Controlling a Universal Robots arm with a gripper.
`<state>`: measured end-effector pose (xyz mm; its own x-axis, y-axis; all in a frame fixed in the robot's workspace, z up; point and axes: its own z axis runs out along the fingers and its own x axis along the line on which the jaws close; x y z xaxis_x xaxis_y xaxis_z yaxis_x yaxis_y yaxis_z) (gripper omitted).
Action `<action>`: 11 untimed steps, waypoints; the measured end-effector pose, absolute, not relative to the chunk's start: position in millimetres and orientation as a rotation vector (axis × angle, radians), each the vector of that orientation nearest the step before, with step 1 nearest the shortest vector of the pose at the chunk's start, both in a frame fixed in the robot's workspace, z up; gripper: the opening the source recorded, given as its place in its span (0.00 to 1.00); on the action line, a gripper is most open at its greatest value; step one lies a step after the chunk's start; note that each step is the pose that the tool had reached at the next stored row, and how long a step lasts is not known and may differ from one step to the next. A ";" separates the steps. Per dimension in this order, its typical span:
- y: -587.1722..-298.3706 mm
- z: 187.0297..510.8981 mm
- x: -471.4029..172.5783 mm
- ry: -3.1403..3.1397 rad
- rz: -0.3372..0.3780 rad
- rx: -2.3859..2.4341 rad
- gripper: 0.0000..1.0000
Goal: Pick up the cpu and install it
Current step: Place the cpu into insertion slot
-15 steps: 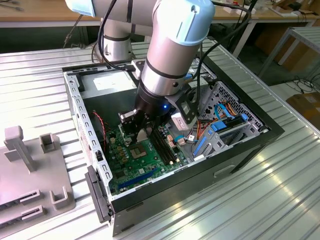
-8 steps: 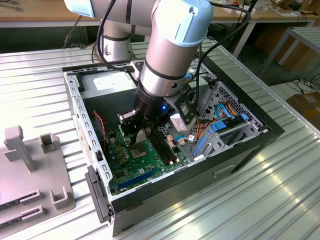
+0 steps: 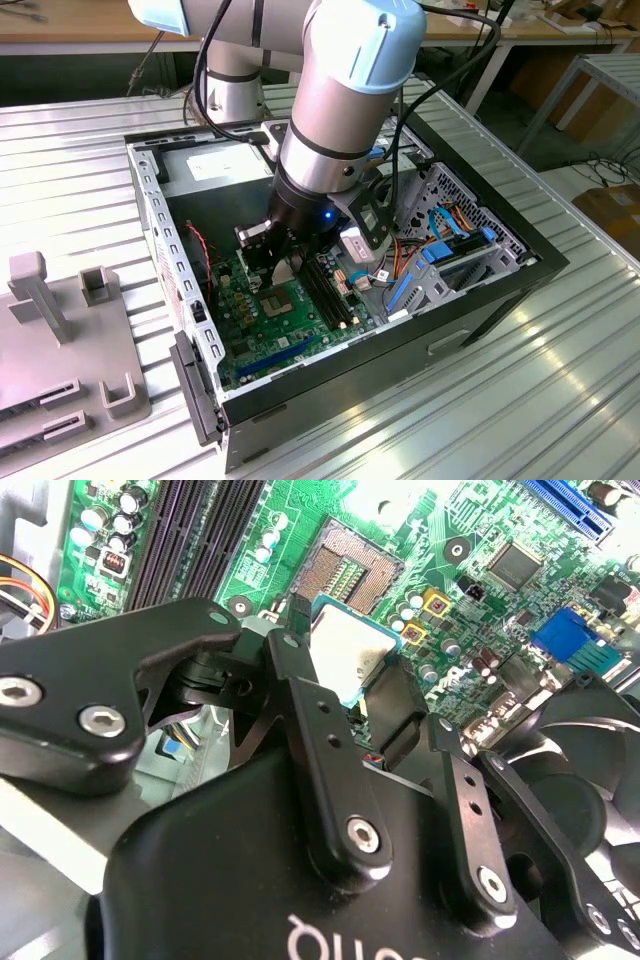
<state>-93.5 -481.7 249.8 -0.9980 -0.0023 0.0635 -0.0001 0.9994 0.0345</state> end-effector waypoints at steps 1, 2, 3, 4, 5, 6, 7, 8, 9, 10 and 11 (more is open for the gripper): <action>-481.7 248.0 -93.5 -3.077 -0.053 0.002 0.47; -481.7 245.7 -93.5 -3.077 -0.053 0.002 0.47; -481.7 243.7 -93.5 -3.077 -0.053 0.002 0.47; -481.8 241.6 -93.5 -3.077 -0.053 0.002 0.47; -482.3 239.9 -93.4 -3.076 -0.052 0.002 0.47; -483.0 238.8 -93.4 -3.076 -0.052 0.002 0.47; -484.2 237.6 -93.4 -3.076 -0.053 0.002 0.47; -485.3 236.5 -93.4 -3.076 -0.053 0.002 0.47; -485.7 234.9 -93.5 -3.076 -0.053 0.002 0.47; -486.0 233.4 -93.5 -3.076 -0.052 0.001 0.47; -486.2 231.8 -93.5 -3.076 -0.052 0.001 0.47</action>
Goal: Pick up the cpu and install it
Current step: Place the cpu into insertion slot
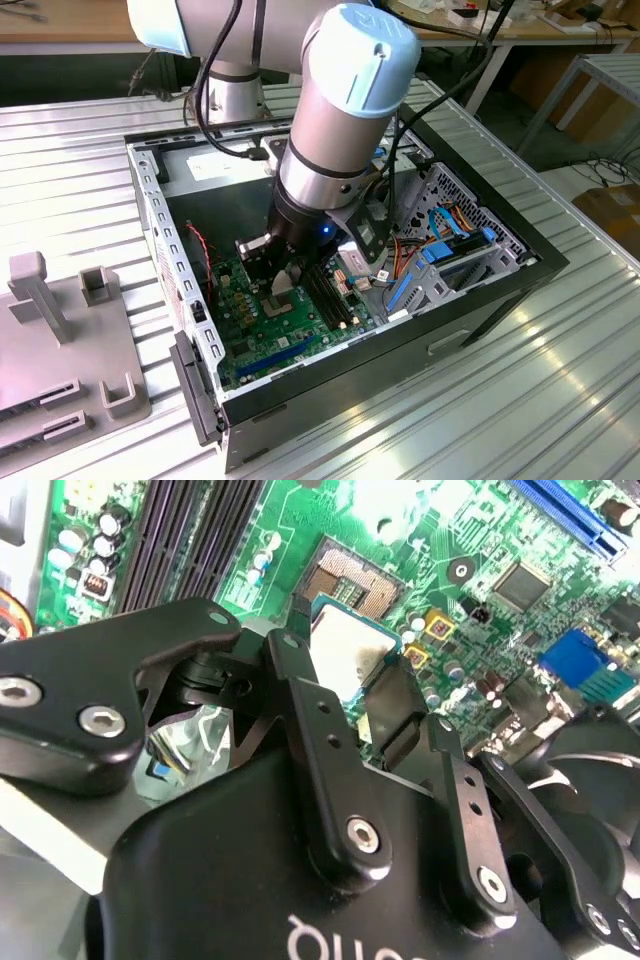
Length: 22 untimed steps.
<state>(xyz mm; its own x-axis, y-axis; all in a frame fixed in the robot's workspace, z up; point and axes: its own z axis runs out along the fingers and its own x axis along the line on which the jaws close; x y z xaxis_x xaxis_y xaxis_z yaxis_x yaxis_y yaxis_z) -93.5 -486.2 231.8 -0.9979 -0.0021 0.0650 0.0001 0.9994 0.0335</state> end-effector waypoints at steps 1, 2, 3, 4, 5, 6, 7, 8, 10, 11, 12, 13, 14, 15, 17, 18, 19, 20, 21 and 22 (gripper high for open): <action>-486.6 228.8 -93.4 -3.076 -0.052 0.002 0.47; -488.7 225.6 -93.4 -3.076 -0.051 0.003 0.47; -490.8 222.4 -93.5 -3.076 -0.052 0.005 0.47; -491.2 221.0 -93.6 -3.075 -0.052 0.007 0.47; -491.3 219.9 -93.6 -3.075 -0.052 0.008 0.47; -491.4 219.0 -93.6 -3.075 -0.051 0.008 0.47; -491.4 218.1 -93.5 -3.074 -0.051 0.008 0.47; -491.4 217.4 -93.6 -3.074 -0.051 0.008 0.47; -491.5 215.7 -93.7 -3.073 -0.051 0.008 0.47; -491.5 214.7 -93.7 -3.073 -0.051 0.008 0.47; -491.4 212.9 -93.7 -3.073 -0.052 0.009 0.47; -491.4 212.0 -93.8 -3.073 -0.051 0.009 0.47; -491.5 211.4 -93.8 -3.073 -0.051 0.009 0.47; -491.5 210.5 -93.9 -3.072 -0.051 0.009 0.47; -491.4 209.4 -93.9 -3.071 -0.052 0.009 0.47; -491.5 208.9 -93.9 -3.071 -0.051 0.009 0.47; -491.5 208.8 -93.9 -3.071 -0.051 0.009 0.47; -491.4 207.7 -93.9 -3.071 -0.052 0.009 0.47; -491.4 206.8 -93.9 -3.071 -0.052 0.009 0.47; -491.4 206.0 -93.9 -3.071 -0.052 0.009 0.47</action>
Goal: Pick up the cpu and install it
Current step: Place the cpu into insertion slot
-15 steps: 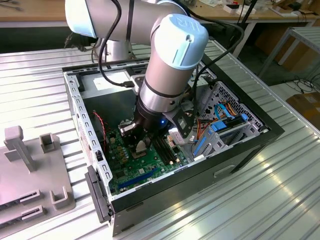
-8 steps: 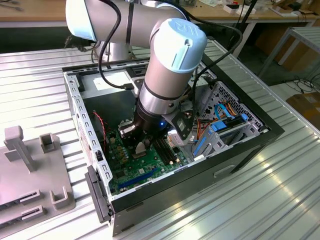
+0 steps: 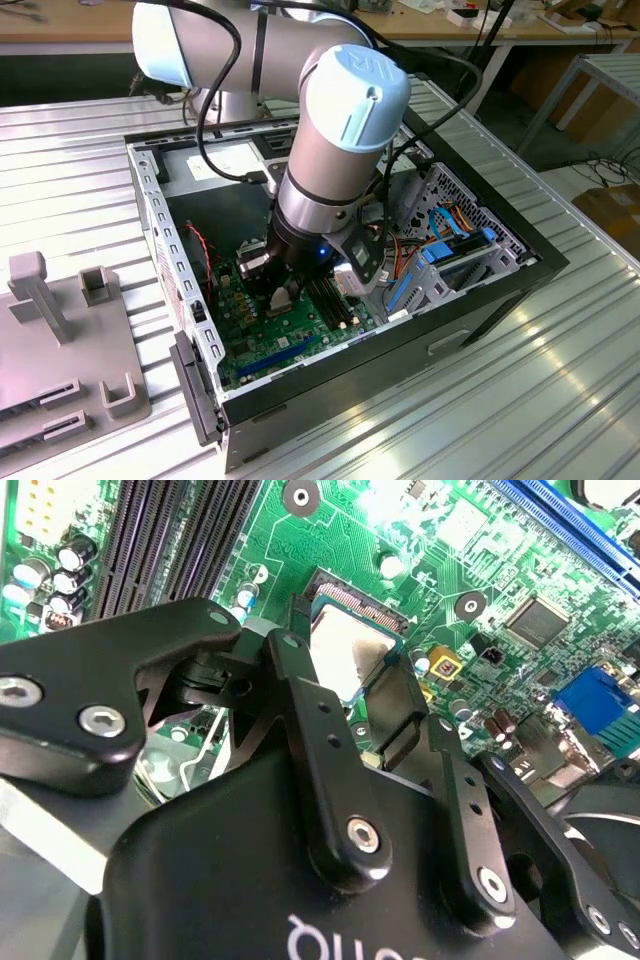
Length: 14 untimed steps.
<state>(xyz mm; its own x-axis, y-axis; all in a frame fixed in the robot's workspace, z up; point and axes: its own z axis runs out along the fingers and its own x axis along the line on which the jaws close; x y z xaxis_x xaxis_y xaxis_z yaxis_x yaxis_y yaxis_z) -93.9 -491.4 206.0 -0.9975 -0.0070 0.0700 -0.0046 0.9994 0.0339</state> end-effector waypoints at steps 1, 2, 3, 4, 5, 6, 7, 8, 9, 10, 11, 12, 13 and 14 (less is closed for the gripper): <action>-491.5 204.9 -93.9 -3.071 -0.052 0.009 0.47; -491.5 204.6 -93.9 -3.071 -0.052 0.009 0.47; -491.5 204.5 -94.0 -3.071 -0.052 0.009 0.47; -491.5 204.3 -93.9 -3.071 -0.052 0.009 0.47; -491.5 204.2 -93.9 -3.071 -0.053 0.009 0.47; -491.5 204.2 -93.9 -3.071 -0.053 0.009 0.47; -491.5 204.2 -93.9 -3.071 -0.053 0.009 0.47; -491.5 204.2 -93.9 -3.071 -0.053 0.009 0.47; -491.6 204.2 -93.9 -3.071 -0.053 0.009 0.47; -491.6 204.2 -93.9 -3.071 -0.053 0.009 0.47; -491.6 204.1 -93.9 -3.071 -0.053 0.009 0.47; -491.6 204.0 -94.0 -3.071 -0.053 0.009 0.47; -491.6 204.0 -93.9 -3.071 -0.053 0.009 0.47; -491.6 204.0 -94.0 -3.071 -0.054 0.009 0.47</action>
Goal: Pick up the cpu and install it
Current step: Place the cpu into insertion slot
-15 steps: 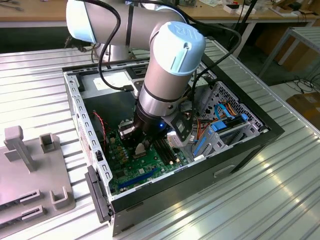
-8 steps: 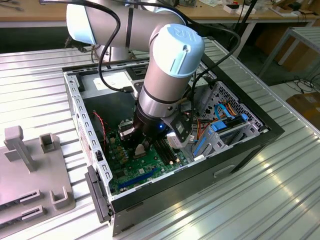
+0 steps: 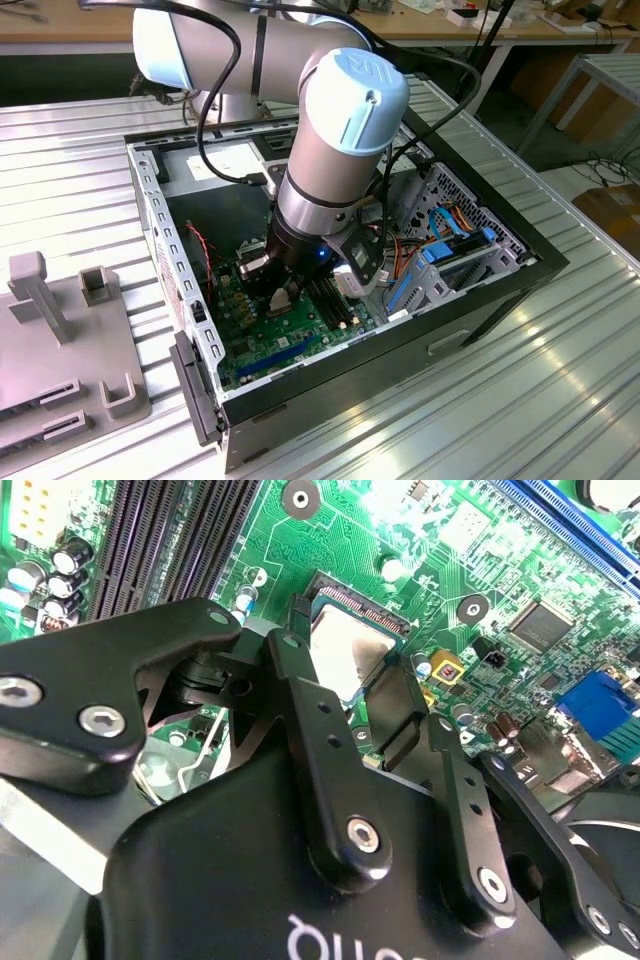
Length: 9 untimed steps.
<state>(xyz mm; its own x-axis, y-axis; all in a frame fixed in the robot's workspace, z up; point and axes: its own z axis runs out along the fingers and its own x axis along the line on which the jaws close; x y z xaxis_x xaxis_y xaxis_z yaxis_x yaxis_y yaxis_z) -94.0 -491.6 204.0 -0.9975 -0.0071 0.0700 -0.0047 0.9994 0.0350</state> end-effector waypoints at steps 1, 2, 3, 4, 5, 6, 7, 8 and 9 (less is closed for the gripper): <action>-491.6 204.0 -94.0 -3.071 -0.054 0.009 0.47; -491.6 204.0 -94.1 -3.071 -0.054 0.009 0.47; -491.7 204.0 -94.2 -3.071 -0.054 0.009 0.47; -491.9 203.8 -94.3 -3.071 -0.055 0.009 0.47; -492.2 203.5 -94.3 -3.071 -0.055 0.009 0.47; -492.4 203.1 -94.3 -3.071 -0.054 0.009 0.47; -492.5 202.6 -94.3 -3.071 -0.054 0.009 0.47; -492.6 202.3 -94.2 -3.071 -0.054 0.009 0.47; -492.7 201.9 -94.2 -3.071 -0.054 0.009 0.47</action>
<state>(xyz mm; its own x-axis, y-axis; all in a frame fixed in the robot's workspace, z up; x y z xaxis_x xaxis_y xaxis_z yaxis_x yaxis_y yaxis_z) -94.2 -492.7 201.9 -0.9975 -0.0070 0.0700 -0.0046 0.9994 0.0356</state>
